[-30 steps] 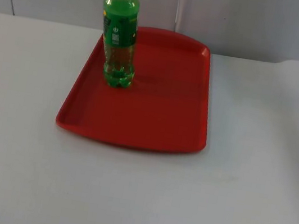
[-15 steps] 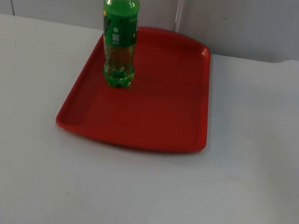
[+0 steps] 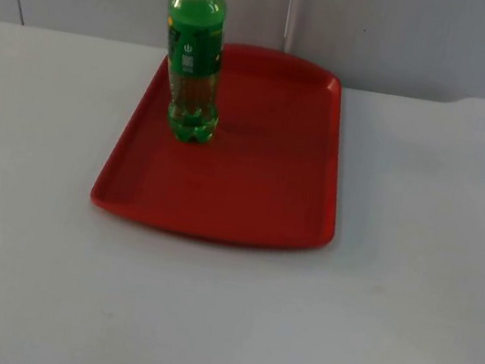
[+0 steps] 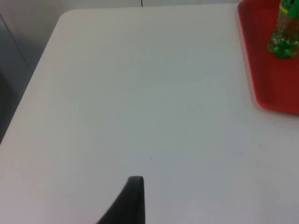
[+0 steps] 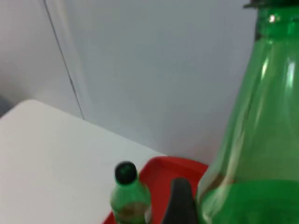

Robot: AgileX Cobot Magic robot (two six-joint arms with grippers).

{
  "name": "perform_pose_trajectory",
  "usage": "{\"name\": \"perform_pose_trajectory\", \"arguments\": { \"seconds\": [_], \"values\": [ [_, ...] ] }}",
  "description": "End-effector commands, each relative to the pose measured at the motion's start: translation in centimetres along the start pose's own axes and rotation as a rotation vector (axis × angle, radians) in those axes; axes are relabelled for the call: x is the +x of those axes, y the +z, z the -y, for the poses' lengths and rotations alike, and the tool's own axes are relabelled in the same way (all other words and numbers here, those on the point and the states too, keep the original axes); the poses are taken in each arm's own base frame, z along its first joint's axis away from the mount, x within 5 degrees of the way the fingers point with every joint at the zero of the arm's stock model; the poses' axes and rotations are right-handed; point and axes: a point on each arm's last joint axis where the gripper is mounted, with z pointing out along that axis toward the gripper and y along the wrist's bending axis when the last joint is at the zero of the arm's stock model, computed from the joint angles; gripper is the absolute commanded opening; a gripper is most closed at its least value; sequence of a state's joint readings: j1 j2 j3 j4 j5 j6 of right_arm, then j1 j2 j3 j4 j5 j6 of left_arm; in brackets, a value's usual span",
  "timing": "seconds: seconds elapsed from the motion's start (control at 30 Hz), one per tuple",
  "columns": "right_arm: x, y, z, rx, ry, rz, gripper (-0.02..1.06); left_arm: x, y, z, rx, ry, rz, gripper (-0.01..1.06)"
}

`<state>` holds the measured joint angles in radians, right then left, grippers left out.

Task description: Place the bottle upright on the tray.

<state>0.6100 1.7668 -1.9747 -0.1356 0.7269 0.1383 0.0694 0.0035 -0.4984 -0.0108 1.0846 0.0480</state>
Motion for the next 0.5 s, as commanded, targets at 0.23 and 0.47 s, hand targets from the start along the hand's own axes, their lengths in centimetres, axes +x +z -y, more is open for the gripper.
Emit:
{"name": "perform_pose_trajectory", "arguments": {
  "seconds": [0.23, 0.47],
  "values": [
    [5.9, -2.4, -0.4, -0.076, -0.025, 0.244, 0.00, 0.0, 0.0, 0.0, -0.003, 0.001, 0.010, 1.05],
    [11.3, -0.7, -1.0, -0.138, -0.109, 0.466, 0.00, 0.0, 0.0, 0.0, -0.003, 0.001, 0.010, 1.05]
  ]
}}
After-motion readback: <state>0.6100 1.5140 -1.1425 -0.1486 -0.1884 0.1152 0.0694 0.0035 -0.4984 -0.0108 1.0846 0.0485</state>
